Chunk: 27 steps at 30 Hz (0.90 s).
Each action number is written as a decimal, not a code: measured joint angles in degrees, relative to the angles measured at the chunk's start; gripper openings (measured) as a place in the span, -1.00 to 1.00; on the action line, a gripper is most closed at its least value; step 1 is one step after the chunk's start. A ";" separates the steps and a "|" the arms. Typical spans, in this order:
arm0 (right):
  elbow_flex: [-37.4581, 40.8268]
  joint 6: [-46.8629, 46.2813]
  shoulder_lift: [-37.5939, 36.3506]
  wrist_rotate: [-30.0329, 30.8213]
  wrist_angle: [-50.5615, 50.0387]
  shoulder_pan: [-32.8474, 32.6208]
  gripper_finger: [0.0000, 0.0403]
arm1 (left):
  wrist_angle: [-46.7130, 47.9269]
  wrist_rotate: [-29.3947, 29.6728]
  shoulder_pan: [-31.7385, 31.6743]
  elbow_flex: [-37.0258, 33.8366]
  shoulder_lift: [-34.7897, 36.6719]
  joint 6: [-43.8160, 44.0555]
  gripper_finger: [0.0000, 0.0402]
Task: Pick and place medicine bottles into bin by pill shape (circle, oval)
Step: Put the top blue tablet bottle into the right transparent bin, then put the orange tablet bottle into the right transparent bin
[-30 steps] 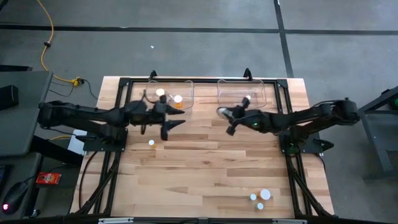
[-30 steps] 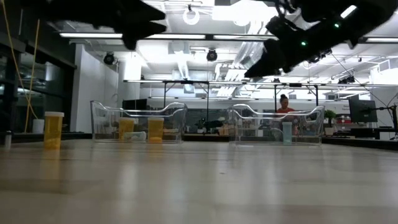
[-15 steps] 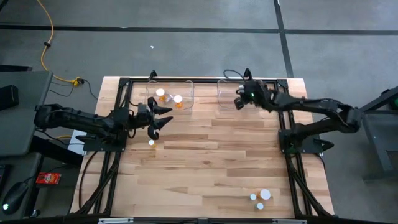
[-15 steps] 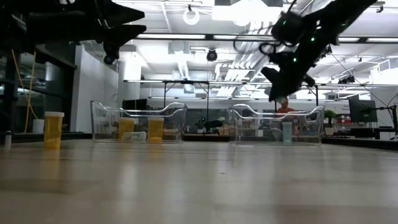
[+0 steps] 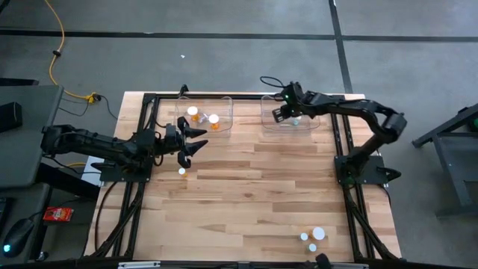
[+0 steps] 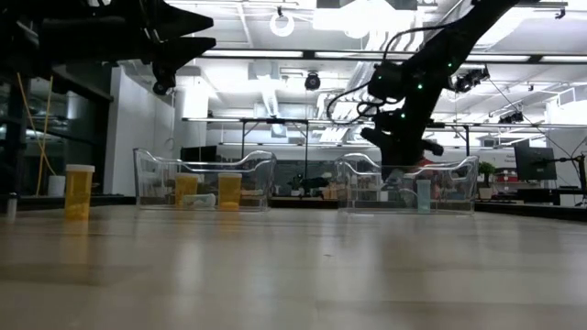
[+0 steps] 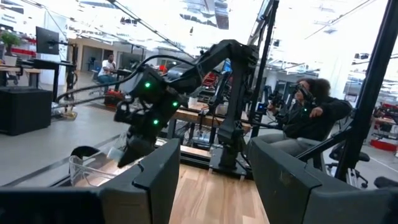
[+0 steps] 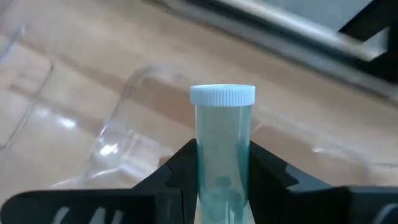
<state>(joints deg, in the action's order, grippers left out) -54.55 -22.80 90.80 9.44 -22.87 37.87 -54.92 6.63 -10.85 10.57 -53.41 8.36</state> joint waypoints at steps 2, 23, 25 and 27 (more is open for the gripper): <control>-0.81 -0.87 1.63 -2.32 -0.51 -0.01 -0.52 | 0.04 -0.01 0.00 0.00 0.00 0.01 -0.10; -0.93 -5.23 5.12 -0.99 -3.22 -0.01 -0.24 | 0.02 -0.31 0.00 0.00 -0.04 0.02 -0.09; -0.89 -3.49 5.12 -0.95 -2.85 -0.01 -0.16 | 0.04 -0.31 0.00 0.00 -0.04 0.02 -0.09; -0.89 -0.12 4.92 -0.94 -2.15 -0.01 -0.10 | 0.02 -0.31 0.00 0.00 -0.04 0.00 -0.09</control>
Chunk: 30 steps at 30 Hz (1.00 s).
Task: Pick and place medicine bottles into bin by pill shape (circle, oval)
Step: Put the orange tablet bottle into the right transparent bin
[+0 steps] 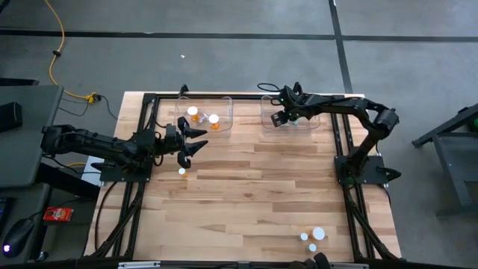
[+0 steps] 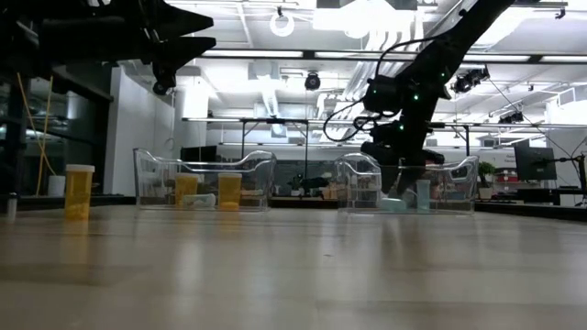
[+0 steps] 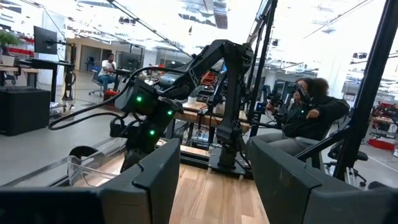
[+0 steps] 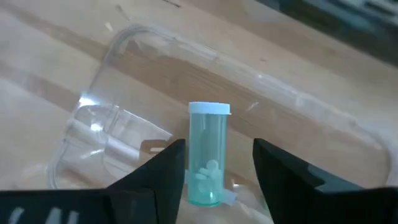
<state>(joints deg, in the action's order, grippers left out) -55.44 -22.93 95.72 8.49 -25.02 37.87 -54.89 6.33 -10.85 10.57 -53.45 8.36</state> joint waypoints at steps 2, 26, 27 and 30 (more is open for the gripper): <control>0.00 2.72 -1.27 0.64 0.41 -0.08 -0.07 | 0.02 0.00 0.00 0.00 0.00 -0.09 -0.09; 34.80 18.43 -27.47 2.83 68.79 -35.17 -0.07 | 0.30 -1.22 0.04 0.00 0.00 -0.60 -0.09; 34.80 19.74 -27.50 2.82 69.07 -35.63 -0.07 | 0.45 -1.22 0.04 0.00 0.00 -0.59 -0.09; 34.80 21.79 -27.52 2.75 69.11 -36.29 -0.07 | 0.70 -1.22 0.02 0.00 0.00 -0.98 -0.09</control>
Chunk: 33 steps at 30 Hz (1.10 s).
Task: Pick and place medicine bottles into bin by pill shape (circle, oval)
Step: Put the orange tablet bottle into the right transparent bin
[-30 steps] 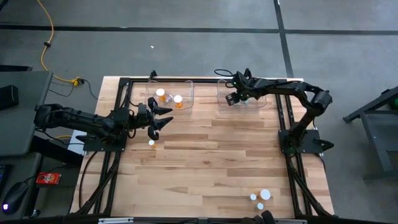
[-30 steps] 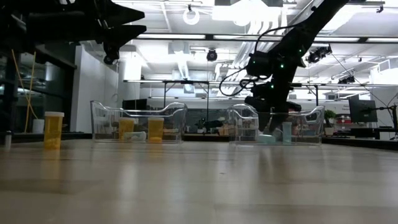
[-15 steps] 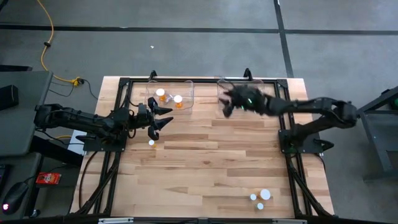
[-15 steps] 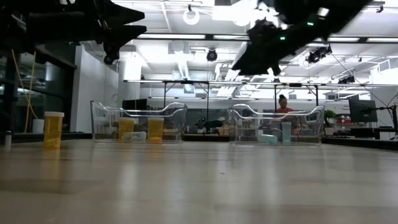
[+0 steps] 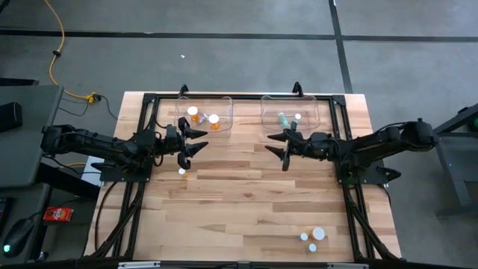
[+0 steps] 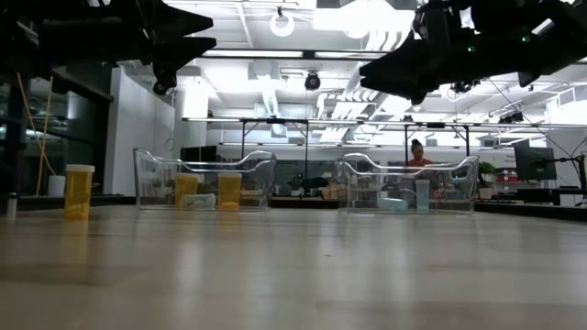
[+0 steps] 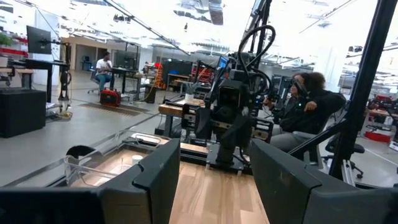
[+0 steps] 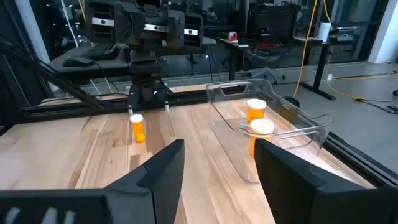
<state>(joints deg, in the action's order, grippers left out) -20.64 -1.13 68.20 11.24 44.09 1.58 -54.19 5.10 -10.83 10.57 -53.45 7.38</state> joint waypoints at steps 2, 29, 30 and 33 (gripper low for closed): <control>0.00 0.10 0.00 0.01 -0.04 -0.13 -0.07 | 0.00 -0.02 0.00 0.00 0.00 -0.09 -0.09; -0.07 1.17 0.04 -0.17 -1.49 -0.13 -0.07 | 71.31 24.46 22.10 24.93 -1.46 3.75 -0.09; -0.07 1.17 0.04 -0.17 -1.59 -0.13 -0.07 | 75.55 25.07 23.24 25.89 -1.42 5.79 -0.08; -0.07 1.17 0.04 -0.14 -1.59 -0.13 -0.07 | 87.52 25.05 26.02 26.43 -1.42 13.08 -0.02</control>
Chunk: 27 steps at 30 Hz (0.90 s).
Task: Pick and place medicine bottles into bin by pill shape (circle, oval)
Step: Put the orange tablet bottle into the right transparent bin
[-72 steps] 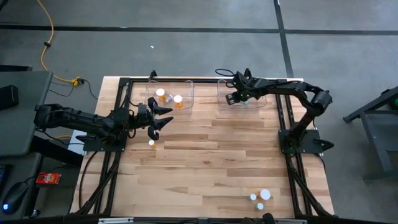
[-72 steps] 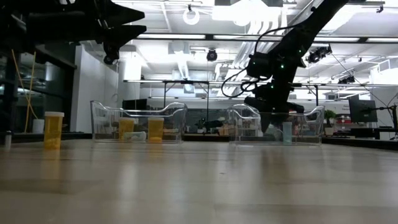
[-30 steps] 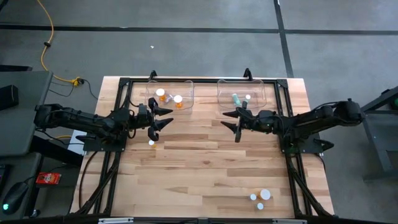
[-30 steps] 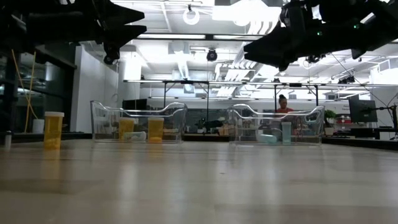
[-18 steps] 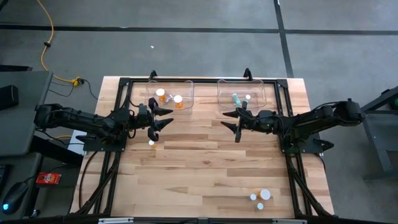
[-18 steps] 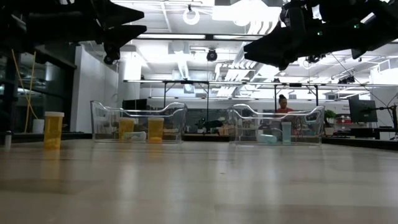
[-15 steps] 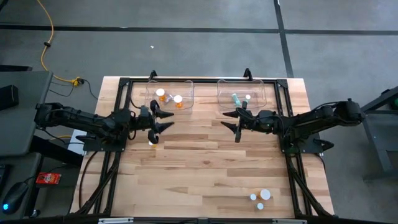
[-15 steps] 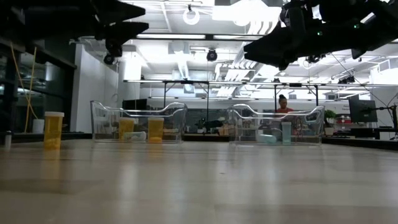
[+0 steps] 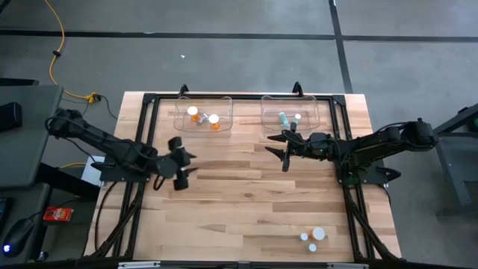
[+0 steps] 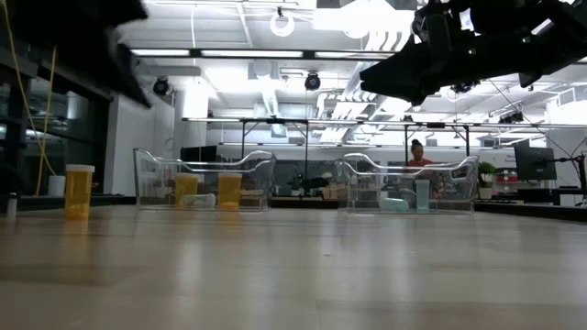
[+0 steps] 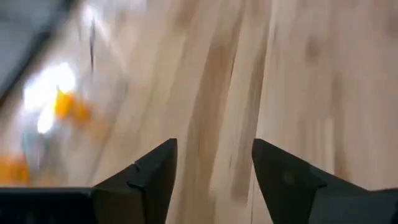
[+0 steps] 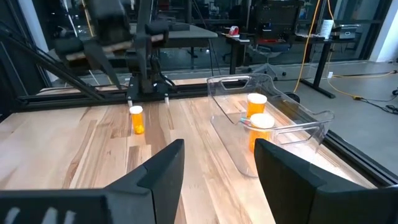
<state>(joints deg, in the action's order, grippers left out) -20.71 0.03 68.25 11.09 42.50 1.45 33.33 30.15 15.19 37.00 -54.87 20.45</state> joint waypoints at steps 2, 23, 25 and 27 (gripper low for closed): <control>0.00 0.00 0.00 0.00 0.02 0.00 -0.07 | 6.85 -0.96 1.21 -0.08 -0.01 5.50 0.06; -0.02 0.00 0.00 0.24 0.07 0.00 -0.07 | 11.27 -12.29 -2.45 -6.63 -4.59 15.40 0.40; -0.02 0.00 0.00 0.28 0.04 0.00 -0.07 | 11.40 -14.17 -2.59 -6.63 -4.94 15.40 0.40; -0.02 0.00 0.00 0.28 -0.02 0.01 -0.07 | 11.32 -15.45 -2.59 -6.63 -5.34 15.36 0.40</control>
<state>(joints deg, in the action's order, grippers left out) -20.73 0.03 68.25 11.38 42.48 1.46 44.65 14.70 12.60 30.37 -60.21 35.82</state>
